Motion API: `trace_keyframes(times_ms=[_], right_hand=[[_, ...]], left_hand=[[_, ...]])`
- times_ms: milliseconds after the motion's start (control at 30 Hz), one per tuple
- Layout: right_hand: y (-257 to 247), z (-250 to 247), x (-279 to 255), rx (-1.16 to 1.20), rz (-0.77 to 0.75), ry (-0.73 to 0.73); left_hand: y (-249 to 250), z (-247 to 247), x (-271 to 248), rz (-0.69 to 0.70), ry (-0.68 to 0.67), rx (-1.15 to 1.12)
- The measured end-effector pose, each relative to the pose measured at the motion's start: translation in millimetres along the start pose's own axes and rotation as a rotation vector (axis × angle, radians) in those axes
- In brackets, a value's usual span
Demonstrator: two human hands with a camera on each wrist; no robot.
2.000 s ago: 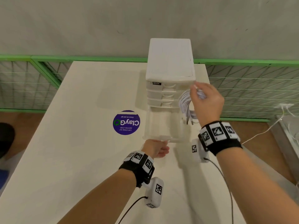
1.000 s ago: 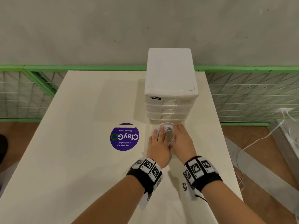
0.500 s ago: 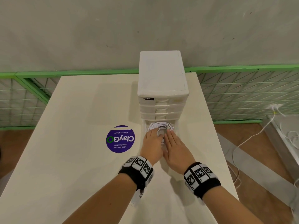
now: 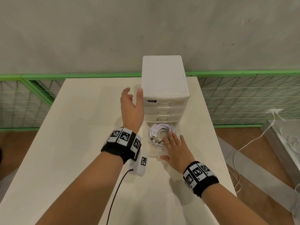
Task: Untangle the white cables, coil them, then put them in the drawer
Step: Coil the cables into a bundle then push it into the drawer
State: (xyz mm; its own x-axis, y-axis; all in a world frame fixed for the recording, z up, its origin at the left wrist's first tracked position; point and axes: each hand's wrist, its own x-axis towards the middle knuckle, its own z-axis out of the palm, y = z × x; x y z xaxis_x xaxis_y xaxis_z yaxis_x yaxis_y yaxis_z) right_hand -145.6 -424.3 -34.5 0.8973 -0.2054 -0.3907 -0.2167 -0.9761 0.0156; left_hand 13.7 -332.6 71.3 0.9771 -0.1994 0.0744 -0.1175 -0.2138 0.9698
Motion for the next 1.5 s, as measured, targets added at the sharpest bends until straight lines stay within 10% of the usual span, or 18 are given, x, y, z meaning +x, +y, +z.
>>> trace_keyframes(times_ms=[233, 1200, 1400, 1500], right_hand=[[0.2, -8.8, 0.5, -0.131, 0.004, -0.05], [17.2, -23.7, 54.3, 0.028, -0.143, 0.027], [17.1, -20.8, 51.5, 0.245, -0.279, 0.417], [15.0, -15.4, 55.7, 0.208, -0.321, 0.365]], left_hand=[[20.5, 7.4, 13.2, -0.077, -0.432, 0.179], [18.9, 9.2, 31.4, -0.177, -0.476, 0.132], [19.9, 8.9, 32.6, -0.18, -0.476, 0.142], [20.4, 8.2, 32.2, -0.182, -0.487, 0.145]])
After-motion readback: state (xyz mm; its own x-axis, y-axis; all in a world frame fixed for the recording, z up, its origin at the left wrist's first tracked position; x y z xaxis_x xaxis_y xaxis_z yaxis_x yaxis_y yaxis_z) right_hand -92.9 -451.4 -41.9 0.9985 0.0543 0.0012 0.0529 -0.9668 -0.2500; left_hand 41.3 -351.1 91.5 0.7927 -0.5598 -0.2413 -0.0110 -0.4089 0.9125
